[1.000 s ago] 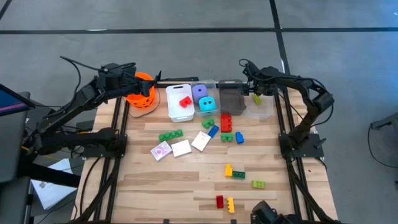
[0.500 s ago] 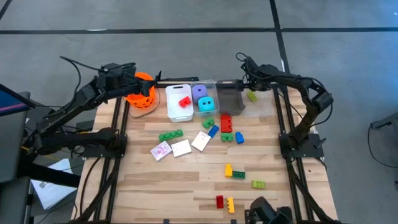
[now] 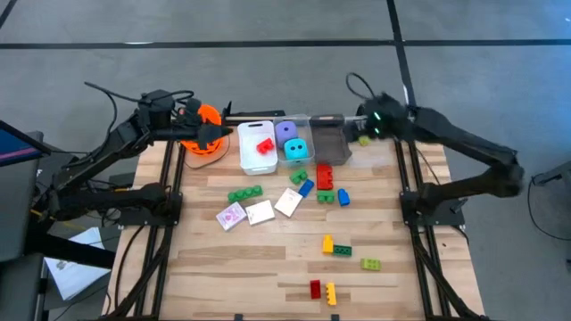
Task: Pick & Place Toys
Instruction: Put the pink deck of cards into the black bin
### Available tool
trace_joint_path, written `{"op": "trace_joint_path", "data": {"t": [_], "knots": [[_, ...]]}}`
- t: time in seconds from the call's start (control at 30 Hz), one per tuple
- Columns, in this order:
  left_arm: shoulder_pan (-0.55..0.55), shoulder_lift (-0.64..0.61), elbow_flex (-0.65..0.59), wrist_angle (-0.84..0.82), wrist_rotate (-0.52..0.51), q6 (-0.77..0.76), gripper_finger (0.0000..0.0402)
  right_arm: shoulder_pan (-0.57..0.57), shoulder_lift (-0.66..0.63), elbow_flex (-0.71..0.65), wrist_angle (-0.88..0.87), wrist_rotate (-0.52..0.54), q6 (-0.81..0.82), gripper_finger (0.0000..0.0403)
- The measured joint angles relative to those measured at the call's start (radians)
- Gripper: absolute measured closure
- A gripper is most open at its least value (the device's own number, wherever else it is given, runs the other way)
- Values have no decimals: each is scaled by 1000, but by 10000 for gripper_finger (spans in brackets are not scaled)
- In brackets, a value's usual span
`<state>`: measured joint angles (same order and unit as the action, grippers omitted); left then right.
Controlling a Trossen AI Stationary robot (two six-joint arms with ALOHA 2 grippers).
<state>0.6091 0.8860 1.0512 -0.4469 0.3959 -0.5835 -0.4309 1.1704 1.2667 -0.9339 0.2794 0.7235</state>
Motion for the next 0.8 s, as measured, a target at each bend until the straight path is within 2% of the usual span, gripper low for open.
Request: {"op": "trace_joint_path", "data": {"t": [0.1, 0.2, 0.3, 0.4, 0.53, 0.63, 0.7, 0.8], "knots": [[-55, 0, 0, -19, 78, 0, 396, 207, -108, 0, -21, -8, 211, 6], [-133, 0, 0, -104, 168, 24, 380, 446, -163, 0, -4, 119, 381, 6], [-210, -4, 0, -226, 203, 116, 354, 665, -168, -1, 82, 295, 342, 6], [-287, -4, 0, -359, 202, 168, 321, 823, -134, -1, 202, 463, 254, 6], [-381, 15, 0, -506, 188, 180, 271, 904, -64, -1, 350, 615, 158, 6], [-441, 26, 0, -566, 155, 193, 230, 907, -18, -2, 421, 630, 104, 6], [-478, 37, 0, -582, 82, 210, 202, 892, 9, -2, 467, 607, 99, 6], [-520, 56, 0, -638, -106, 256, 165, 879, 42, -2, 512, 580, 99, 6]]}}
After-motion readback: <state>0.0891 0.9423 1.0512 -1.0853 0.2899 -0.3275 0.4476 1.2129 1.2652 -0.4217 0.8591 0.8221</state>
